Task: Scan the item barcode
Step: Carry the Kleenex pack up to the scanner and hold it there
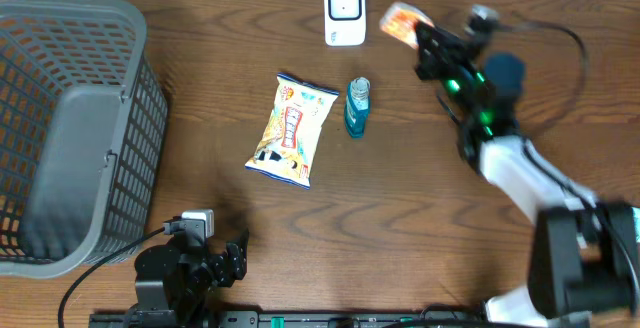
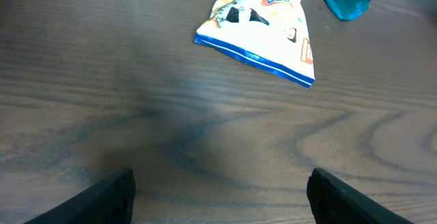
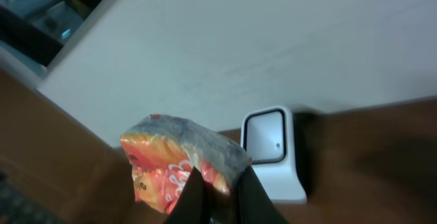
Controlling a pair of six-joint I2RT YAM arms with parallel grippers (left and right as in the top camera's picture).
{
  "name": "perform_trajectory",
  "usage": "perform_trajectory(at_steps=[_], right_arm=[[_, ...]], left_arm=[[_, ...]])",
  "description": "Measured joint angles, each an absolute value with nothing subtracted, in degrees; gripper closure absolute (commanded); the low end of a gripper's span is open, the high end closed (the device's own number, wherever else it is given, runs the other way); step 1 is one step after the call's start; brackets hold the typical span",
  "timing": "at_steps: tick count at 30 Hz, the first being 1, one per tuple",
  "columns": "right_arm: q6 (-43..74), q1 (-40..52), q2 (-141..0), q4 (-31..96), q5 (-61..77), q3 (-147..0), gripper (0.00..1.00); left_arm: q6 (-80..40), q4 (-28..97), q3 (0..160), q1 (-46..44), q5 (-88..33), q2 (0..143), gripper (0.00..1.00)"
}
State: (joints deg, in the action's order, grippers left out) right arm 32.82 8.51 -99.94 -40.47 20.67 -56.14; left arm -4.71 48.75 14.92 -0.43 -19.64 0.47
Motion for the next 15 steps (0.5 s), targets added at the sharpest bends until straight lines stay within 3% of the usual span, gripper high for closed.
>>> perform_trajectory(at_steps=[8, 15], right_arm=[[25.30, 12.12, -119.79, -28.16, 18.04, -85.45, 0.99], [17.58, 15.51, -133.10, -28.62, 10.24, -101.69, 0.99]], left_arm=[[-4.71, 48.77, 14.92, -0.43, -19.64, 0.47, 0.20], [-4.71, 48.77, 14.92, -0.43, -19.64, 0.47, 0.20]])
